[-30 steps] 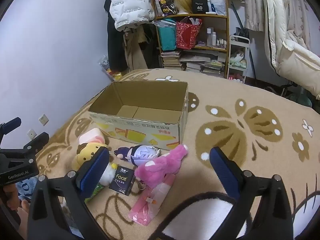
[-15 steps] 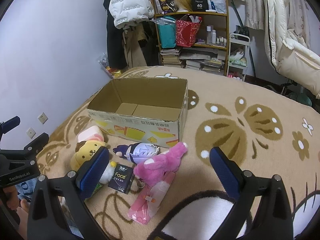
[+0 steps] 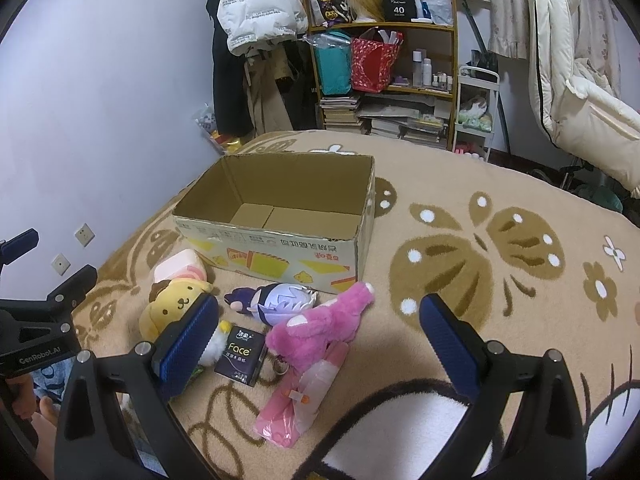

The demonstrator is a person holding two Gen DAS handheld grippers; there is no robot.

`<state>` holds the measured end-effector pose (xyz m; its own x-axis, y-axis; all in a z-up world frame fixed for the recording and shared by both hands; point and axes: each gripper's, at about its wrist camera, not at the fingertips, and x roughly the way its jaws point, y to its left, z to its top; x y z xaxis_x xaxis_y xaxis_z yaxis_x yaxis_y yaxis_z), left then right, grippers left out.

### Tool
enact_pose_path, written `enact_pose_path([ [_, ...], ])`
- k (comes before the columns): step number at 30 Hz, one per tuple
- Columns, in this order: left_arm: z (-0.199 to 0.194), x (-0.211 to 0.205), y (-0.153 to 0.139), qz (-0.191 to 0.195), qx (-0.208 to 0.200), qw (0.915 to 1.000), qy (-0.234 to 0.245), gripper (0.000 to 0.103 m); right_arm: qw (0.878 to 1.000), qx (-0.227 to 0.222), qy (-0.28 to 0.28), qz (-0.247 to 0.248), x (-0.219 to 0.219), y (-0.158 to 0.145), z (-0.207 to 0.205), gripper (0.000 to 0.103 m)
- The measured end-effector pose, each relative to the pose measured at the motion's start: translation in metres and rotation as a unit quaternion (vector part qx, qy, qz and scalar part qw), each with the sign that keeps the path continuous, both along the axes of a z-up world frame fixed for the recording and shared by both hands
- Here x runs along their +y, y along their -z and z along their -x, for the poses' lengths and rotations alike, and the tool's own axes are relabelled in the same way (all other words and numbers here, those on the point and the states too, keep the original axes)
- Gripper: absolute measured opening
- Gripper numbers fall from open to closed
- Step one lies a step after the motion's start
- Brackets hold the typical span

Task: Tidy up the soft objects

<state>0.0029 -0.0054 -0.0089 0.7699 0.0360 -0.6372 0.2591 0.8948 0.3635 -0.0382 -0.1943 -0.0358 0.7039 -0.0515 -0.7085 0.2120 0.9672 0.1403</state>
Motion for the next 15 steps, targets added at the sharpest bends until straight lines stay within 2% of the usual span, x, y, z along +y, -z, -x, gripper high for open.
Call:
enact_pose_path([
  [15, 0.0024, 0.0003, -0.0028, 0.004, -0.001, 1.0, 0.005, 0.103, 1.0, 0.0, -0.002, 0.004, -0.0014, 0.0005, 0.0006, 0.103],
])
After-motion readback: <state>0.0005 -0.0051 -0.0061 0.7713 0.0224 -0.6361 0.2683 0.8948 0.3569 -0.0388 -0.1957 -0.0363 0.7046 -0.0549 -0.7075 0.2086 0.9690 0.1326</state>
